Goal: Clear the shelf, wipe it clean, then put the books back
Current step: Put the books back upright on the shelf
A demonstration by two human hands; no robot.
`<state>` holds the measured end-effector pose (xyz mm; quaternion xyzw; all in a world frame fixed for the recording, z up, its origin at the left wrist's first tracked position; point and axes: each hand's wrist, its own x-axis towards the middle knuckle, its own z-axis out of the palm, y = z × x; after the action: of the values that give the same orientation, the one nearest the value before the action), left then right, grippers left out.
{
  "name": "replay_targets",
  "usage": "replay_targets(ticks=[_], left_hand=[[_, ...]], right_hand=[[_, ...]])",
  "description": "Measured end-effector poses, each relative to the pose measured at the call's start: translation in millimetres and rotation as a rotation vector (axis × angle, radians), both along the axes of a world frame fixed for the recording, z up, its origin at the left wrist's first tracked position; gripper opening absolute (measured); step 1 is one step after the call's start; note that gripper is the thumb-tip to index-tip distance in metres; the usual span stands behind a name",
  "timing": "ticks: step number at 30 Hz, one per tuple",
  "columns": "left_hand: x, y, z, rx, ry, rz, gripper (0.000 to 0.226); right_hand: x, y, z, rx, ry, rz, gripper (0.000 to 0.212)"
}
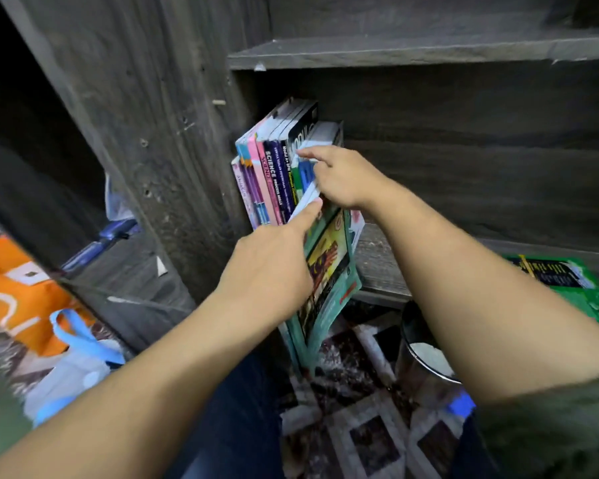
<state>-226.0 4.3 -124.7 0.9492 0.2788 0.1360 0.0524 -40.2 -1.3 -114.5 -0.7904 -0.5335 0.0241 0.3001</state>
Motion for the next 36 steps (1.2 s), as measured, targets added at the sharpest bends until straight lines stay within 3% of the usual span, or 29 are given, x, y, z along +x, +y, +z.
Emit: replay_targets(ticks=[2, 6, 11, 14, 19, 24, 30, 36], left_hand=[[-7, -1, -4, 0.089, -0.004, -0.025, 0.078], [-21, -4, -10, 0.185, -0.059, -0.078, 0.069], [-38, 4, -14, 0.179, -0.099, -0.108, 0.063], [-41, 6, -20, 0.204, -0.092, -0.093, 0.063], [-41, 7, -20, 0.200, -0.146, -0.057, 0.063], [-33, 10, -8, 0.223, -0.250, -0.054, 0.054], [-11, 19, 23, 0.217, -0.375, -0.019, 0.053], [43, 28, 32, 0.279, -0.312, -0.004, 0.059]], right_hand=[[0, 0, 7, -0.082, -0.008, -0.012, 0.044], [4, -2, 7, -0.062, -0.010, -0.083, 0.041], [5, -4, -5, 0.074, 0.077, -0.204, 0.024], [7, -4, -11, 0.184, 0.108, -0.282, 0.024], [25, -10, -20, 0.220, 0.059, -0.391, 0.036], [36, -17, -30, 0.101, -0.068, -0.409, 0.054], [26, -27, -43, 0.066, -0.203, -0.553, 0.055], [32, -44, -45, 0.064, -0.187, -0.575, 0.062]])
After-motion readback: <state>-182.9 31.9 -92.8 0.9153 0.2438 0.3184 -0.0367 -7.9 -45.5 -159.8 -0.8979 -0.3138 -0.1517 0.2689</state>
